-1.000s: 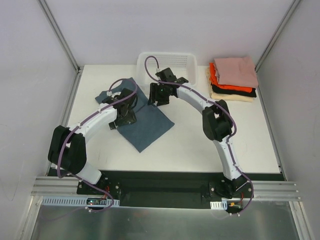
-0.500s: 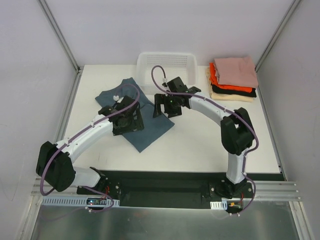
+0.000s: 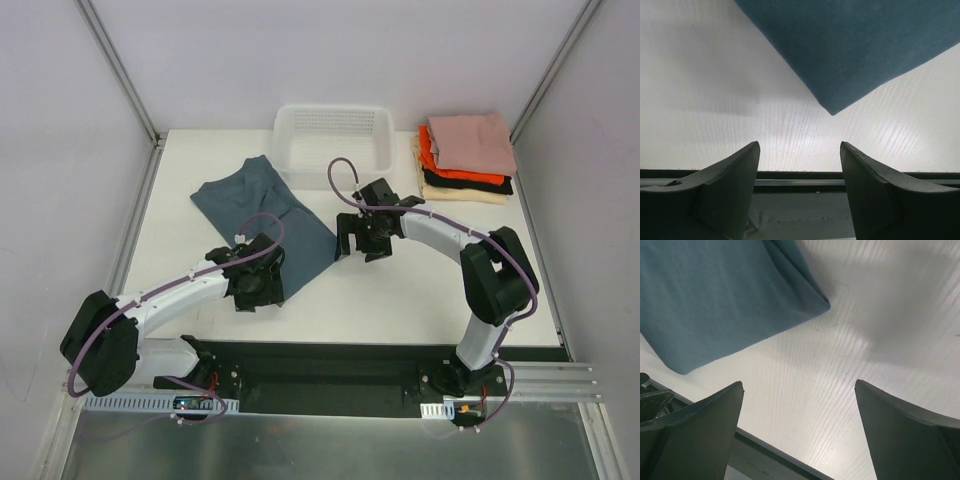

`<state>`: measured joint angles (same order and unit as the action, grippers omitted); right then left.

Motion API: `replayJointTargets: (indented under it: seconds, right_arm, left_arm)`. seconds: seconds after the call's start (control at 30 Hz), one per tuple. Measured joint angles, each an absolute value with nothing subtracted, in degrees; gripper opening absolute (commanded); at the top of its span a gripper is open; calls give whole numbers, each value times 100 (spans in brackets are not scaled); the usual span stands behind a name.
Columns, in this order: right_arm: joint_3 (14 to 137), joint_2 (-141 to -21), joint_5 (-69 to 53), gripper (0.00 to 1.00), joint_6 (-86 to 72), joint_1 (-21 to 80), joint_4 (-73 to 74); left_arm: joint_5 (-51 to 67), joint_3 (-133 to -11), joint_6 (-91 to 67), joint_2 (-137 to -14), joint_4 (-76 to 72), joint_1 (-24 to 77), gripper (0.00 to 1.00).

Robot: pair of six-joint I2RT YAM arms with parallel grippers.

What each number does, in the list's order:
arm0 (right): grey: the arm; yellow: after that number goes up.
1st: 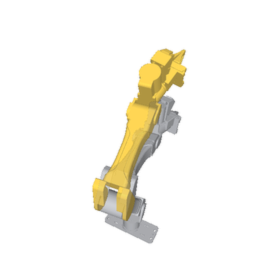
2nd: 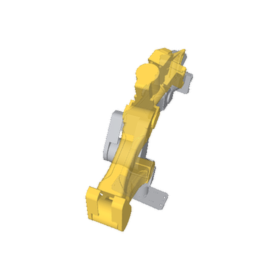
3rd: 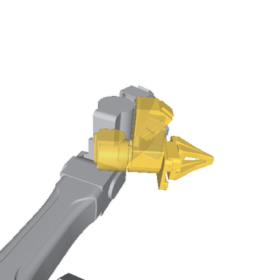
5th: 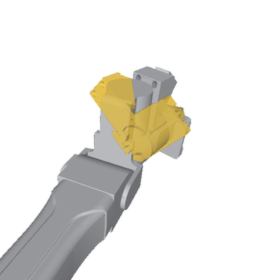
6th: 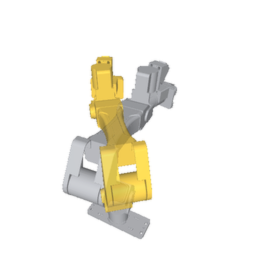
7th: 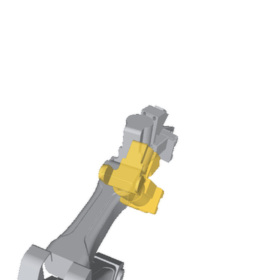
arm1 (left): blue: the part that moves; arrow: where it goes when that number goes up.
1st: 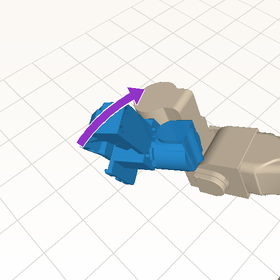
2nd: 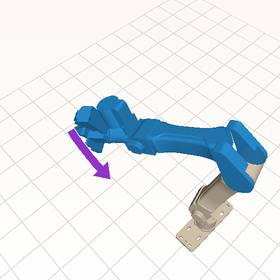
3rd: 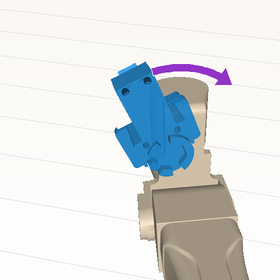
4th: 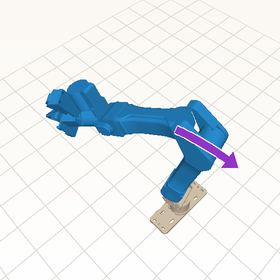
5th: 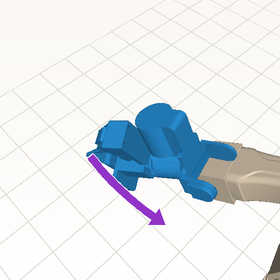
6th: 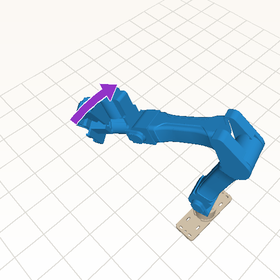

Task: Fold and stack the t-shirts
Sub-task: Fold the tshirt

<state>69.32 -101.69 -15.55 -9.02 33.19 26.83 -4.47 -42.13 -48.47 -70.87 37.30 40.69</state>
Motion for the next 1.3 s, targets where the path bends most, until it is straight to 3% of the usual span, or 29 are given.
replayJointTargets:
  seconds: [0.37,0.5,0.8,0.87,0.93,1.1,1.23,1.3]
  right_arm:
    - [6932,-10307,-1592,99,-1035,3205,2508]
    - [6934,-10401,-1590,96,-1050,3205,2508]
    - [7271,-10731,-1590,84,-1066,3199,2477]
    - [7352,-10833,-1562,83,-1066,3199,2469]
    - [7408,-10916,-1503,79,-1046,3199,2469]
    - [7671,-11183,-1417,56,-996,3186,2451]
    - [7957,-11483,-1466,49,-998,3177,2416]
    - [8073,-11585,-1511,40,-1002,3168,2399]
  left_arm:
    - [-451,-4154,-5249,-7439,3109,4040,40]
    - [-449,-4130,-5347,-7677,2956,4034,36]
    - [-340,-4132,-5406,-8117,2644,3913,16]
    - [-298,-4134,-5408,-8141,2609,3887,3]
    - [-246,-4143,-5441,-8165,2567,3852,0]
    - [-145,-4167,-5448,-8211,2523,3813,0]
    - [-123,-4163,-5448,-8211,2506,3813,0]
    - [-104,-4154,-5448,-8208,2482,3813,0]
